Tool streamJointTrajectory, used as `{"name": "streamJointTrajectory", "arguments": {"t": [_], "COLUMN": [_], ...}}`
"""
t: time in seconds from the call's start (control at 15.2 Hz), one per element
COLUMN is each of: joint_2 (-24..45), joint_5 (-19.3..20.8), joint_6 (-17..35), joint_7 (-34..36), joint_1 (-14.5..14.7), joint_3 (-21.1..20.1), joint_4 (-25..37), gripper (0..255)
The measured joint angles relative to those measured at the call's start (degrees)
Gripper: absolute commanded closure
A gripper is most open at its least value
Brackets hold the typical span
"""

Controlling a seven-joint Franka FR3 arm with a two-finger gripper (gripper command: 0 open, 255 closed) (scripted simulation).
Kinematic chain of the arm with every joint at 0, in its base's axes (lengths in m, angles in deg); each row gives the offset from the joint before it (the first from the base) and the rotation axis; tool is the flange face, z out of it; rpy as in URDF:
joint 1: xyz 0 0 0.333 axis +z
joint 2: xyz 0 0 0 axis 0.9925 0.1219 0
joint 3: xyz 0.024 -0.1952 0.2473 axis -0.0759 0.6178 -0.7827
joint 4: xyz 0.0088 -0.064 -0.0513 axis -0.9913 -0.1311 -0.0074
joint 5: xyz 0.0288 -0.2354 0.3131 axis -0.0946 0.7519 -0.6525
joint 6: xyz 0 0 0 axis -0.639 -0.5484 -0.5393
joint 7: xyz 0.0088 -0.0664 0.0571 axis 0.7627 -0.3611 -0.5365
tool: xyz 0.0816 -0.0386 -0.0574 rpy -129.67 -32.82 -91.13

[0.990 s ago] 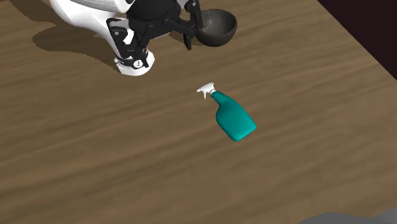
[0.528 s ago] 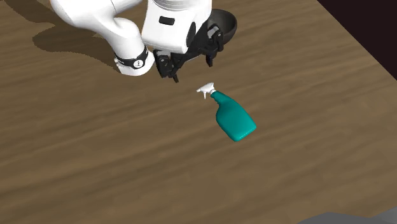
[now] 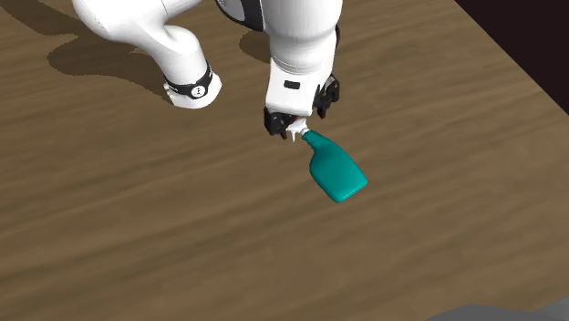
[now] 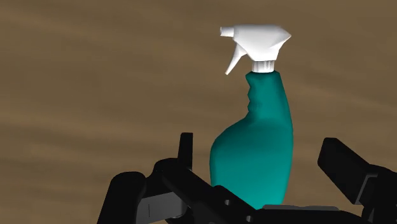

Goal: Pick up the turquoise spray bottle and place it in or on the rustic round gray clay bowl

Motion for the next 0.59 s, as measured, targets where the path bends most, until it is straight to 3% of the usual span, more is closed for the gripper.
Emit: {"name": "streamJointTrajectory", "arguments": {"t": [0.4,0.59], "joint_2": [14.8,18.6], "joint_5": [-0.3,0.4], "joint_6": [15.6,19.6], "joint_7": [3.5,4.6], "joint_1": [1.6,1.6], "joint_3": [-5.3,-6.3], "joint_4": [1.0,1.2], "gripper": [0,0]}}
